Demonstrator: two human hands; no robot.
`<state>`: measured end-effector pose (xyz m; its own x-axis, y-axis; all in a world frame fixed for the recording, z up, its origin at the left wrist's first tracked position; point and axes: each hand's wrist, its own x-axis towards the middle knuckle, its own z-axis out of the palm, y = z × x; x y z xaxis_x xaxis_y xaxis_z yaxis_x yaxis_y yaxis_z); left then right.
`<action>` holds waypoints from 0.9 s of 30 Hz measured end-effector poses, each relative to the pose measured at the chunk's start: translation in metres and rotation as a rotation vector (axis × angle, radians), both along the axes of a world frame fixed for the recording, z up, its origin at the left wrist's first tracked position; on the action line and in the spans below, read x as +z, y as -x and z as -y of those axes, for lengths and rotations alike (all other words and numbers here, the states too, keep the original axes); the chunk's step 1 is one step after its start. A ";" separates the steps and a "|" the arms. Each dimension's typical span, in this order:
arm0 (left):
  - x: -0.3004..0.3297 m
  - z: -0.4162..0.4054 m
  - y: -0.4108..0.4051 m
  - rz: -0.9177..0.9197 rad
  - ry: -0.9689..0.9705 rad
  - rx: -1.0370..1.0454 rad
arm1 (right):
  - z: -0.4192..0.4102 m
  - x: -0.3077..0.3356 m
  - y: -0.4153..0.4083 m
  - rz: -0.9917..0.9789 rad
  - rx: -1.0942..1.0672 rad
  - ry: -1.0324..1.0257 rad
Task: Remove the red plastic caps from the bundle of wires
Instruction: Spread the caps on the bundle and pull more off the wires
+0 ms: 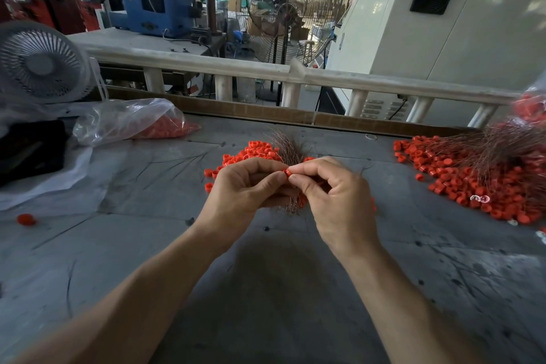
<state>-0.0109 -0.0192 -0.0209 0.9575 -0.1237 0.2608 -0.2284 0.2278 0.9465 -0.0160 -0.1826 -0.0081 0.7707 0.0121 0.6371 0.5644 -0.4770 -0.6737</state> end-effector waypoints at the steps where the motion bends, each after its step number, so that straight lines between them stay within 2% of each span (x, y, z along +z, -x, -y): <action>1: 0.000 0.001 0.000 0.005 -0.003 0.009 | 0.000 0.000 0.000 0.013 -0.006 0.012; 11: -0.002 0.002 0.000 0.014 -0.022 0.047 | -0.005 -0.001 0.001 0.069 -0.044 0.111; 19: -0.003 0.004 0.000 -0.162 0.115 -0.050 | -0.015 -0.001 0.005 0.136 -0.205 0.366; 27: 0.001 0.002 0.001 -0.244 0.172 -0.114 | -0.018 -0.001 0.006 0.170 -0.253 0.400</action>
